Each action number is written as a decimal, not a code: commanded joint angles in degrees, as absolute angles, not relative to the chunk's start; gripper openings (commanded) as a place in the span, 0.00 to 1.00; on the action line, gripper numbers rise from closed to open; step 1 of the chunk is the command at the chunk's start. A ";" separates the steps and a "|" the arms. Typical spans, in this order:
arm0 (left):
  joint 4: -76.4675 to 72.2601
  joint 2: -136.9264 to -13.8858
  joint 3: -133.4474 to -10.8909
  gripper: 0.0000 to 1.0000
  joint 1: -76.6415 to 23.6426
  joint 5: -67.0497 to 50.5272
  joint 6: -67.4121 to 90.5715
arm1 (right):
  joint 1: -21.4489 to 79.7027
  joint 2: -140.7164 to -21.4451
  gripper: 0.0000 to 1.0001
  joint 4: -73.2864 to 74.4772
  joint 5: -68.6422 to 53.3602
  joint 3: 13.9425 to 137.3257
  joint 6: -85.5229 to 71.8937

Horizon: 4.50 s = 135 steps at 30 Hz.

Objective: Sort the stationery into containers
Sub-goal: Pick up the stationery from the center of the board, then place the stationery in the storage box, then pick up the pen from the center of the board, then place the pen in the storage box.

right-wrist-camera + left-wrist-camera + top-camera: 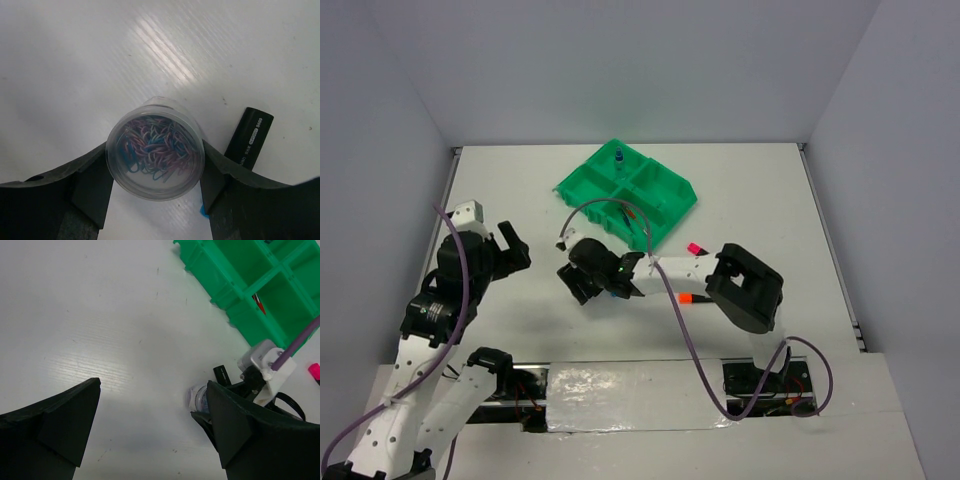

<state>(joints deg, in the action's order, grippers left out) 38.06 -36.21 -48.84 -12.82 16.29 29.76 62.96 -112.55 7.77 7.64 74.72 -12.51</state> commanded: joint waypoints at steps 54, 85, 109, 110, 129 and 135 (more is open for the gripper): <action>33.75 -35.24 -47.99 0.99 -12.39 10.02 26.54 | 40.34 -139.13 0.79 12.74 3.43 125.33 0.18; 36.39 -31.90 -48.52 0.99 -12.48 18.20 29.97 | 58.62 -103.79 0.81 18.11 10.02 76.73 -12.57; 35.24 -31.91 -48.34 0.99 -12.39 14.94 28.65 | 55.91 -101.22 0.00 -4.35 -17.88 64.12 -13.35; 35.16 -31.82 -48.25 0.99 -12.39 14.94 28.65 | 55.12 -98.73 0.00 -8.57 -21.58 62.25 -14.40; 33.66 -31.46 -47.64 0.99 -12.48 11.43 27.25 | 24.79 -111.68 0.00 11.76 3.25 95.85 4.30; 33.40 -31.81 -47.55 0.99 -12.48 10.81 27.07 | 23.12 -116.10 0.05 14.94 1.76 99.85 7.55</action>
